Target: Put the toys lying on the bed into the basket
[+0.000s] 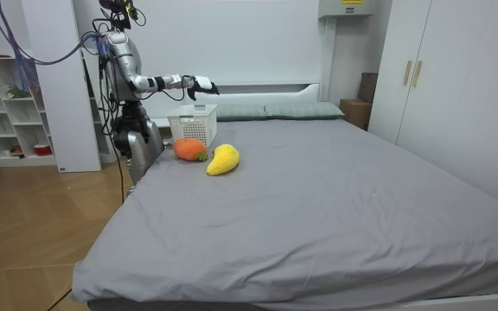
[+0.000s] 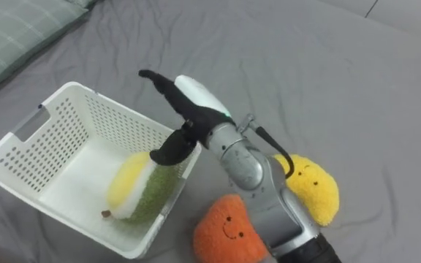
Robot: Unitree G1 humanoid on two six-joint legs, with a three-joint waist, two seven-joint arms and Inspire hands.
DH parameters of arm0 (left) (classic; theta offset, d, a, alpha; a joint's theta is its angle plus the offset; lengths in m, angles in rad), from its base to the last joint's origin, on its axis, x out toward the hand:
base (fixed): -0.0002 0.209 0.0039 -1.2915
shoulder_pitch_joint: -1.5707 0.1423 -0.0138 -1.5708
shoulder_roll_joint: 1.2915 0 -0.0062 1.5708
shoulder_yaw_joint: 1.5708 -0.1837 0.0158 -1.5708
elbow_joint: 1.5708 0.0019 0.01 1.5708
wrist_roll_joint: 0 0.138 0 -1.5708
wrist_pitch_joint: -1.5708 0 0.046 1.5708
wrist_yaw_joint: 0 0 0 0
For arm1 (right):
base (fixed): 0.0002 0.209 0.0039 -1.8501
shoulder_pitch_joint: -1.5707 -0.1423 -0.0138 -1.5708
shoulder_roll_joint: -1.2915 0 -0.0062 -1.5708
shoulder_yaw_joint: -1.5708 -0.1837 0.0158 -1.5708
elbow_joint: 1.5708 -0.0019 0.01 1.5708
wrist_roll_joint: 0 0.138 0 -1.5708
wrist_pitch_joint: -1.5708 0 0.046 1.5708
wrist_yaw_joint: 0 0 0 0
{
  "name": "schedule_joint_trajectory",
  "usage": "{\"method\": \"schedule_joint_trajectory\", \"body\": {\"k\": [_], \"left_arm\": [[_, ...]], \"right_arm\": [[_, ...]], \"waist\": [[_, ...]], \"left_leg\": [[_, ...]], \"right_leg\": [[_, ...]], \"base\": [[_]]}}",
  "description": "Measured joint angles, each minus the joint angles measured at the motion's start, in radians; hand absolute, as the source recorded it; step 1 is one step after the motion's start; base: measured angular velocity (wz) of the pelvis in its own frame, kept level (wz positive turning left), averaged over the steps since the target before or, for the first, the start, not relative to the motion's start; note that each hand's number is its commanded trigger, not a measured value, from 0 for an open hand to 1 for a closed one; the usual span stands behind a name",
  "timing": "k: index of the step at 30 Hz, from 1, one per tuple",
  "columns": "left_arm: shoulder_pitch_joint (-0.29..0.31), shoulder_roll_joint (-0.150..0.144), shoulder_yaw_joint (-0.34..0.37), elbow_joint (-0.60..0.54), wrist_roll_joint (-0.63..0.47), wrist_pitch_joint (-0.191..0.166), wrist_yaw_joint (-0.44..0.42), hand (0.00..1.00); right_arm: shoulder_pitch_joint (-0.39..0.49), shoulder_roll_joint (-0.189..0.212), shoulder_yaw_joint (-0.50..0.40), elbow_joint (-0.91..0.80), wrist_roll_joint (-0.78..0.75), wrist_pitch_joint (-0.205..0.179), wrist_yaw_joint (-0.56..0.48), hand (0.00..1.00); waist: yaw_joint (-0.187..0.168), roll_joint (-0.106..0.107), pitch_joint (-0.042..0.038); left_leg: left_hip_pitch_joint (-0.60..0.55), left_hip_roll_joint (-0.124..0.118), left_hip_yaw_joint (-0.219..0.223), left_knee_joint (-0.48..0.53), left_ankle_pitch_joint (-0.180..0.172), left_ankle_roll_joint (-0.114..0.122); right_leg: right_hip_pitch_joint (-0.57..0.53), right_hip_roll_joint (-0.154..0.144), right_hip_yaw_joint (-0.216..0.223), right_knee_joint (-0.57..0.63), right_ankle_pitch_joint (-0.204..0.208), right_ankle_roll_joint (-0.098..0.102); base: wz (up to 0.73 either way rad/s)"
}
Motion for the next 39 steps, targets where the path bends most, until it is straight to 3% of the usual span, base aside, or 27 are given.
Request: {"method": "schedule_joint_trajectory", "body": {"k": [5,15,20,27,33,39], "left_arm": [[0.033,-0.01,0.027,0.002,-0.006,0.0,0.021,0.0],[0.067,-0.015,0.046,-0.001,-0.006,0.006,0.052,0.0],[0.081,-0.011,0.046,-0.042,-0.003,0.013,0.053,0.0],[0.106,-0.009,0.069,-0.077,0.005,0.028,0.047,0.0],[0.118,0.0,0.095,-0.075,0.006,0.033,0.045,0.0],[0.137,0.017,0.095,-0.076,0.007,0.05,0.035,0.0]], "right_arm": [[0.055,-0.006,-0.116,0.008,0.009,-0.018,-0.123,0.0],[0.133,-0.037,-0.22,0.093,0.116,-0.022,-0.293,0.0],[0.166,-0.039,-0.236,0.157,0.111,-0.012,-0.328,0.0],[0.161,-0.045,-0.281,0.189,0.089,-0.013,-0.33,0.0],[0.137,-0.087,-0.307,0.384,0.041,-0.012,-0.342,0.0],[0.117,-0.088,-0.304,0.578,0.05,-0.009,-0.316,0.0]], "waist": [[-0.056,0.032,-0.0127],[-0.132,0.024,-0.0202],[-0.148,0.013,-0.0175],[-0.162,0.0,-0.0258],[-0.16,0.0,-0.0215],[-0.154,-0.001,-0.0147]], "left_leg": [[0.021,0.003,0.018,-0.004,0.0,0.0],[0.04,0.007,0.031,-0.007,0.0,-0.001],[0.038,0.007,0.033,-0.005,0.0,-0.001],[0.043,0.007,0.03,-0.007,0.0,-0.001],[0.04,0.007,0.03,-0.013,0.0,-0.001],[0.034,0.006,0.027,-0.012,0.0,-0.001]], "right_leg": [[0.011,0.0,0.013,0.004,0.0,0.0],[0.028,0.002,0.025,0.005,0.002,-0.003],[0.023,0.001,0.026,0.007,0.002,-0.003],[0.026,0.001,0.025,0.004,0.002,-0.003],[0.029,0.002,0.022,0.004,0.002,-0.002],[0.024,0.001,0.017,0.004,0.002,-0.002]], "base": [[-0.11],[-0.04],[-0.01],[0.0],[0.0],[0.01]]}}
